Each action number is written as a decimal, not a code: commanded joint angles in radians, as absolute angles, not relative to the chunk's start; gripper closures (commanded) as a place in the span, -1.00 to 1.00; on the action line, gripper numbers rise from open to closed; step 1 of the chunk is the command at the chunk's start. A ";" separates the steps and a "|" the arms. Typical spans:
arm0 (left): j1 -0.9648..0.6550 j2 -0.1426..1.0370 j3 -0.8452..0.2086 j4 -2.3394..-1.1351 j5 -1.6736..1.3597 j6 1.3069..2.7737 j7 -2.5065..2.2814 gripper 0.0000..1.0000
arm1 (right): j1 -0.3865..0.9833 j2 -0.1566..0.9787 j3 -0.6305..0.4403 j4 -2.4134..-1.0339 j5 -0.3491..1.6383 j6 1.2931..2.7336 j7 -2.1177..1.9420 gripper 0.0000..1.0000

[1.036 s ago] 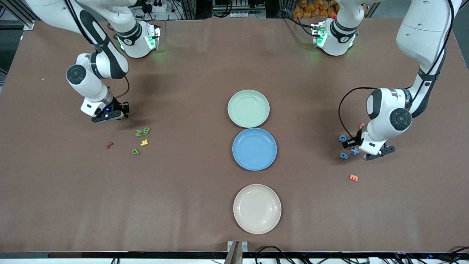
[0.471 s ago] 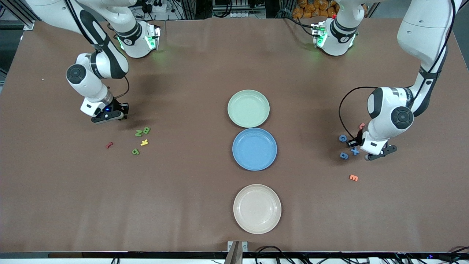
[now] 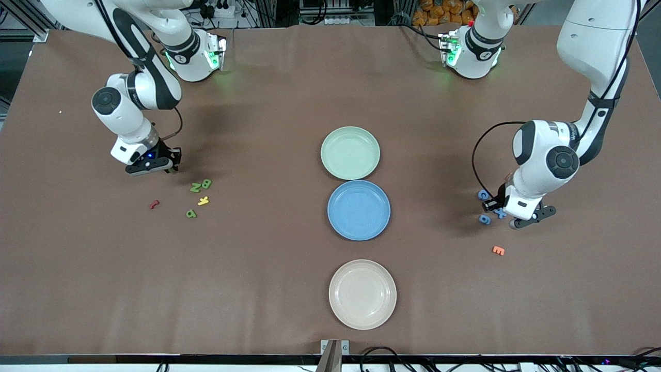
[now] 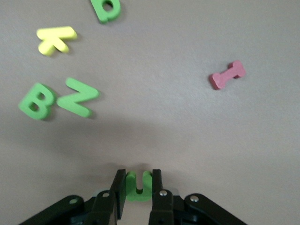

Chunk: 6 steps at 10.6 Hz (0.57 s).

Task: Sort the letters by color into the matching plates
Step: 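Place E on blue plate with the left gripper while the right gripper carries u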

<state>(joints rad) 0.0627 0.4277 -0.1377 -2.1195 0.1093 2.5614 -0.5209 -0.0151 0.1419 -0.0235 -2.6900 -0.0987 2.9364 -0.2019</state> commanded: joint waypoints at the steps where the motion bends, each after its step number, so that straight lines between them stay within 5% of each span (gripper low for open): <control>1: 0.058 0.410 -0.224 -2.070 0.129 2.473 -0.681 1.00 | 0.034 0.101 0.004 -2.680 -0.103 2.909 -0.046 1.00; 6: -0.066 0.452 -0.287 -1.956 0.126 2.451 -0.896 1.00 | 0.063 0.109 0.175 -2.583 -0.103 2.784 0.277 1.00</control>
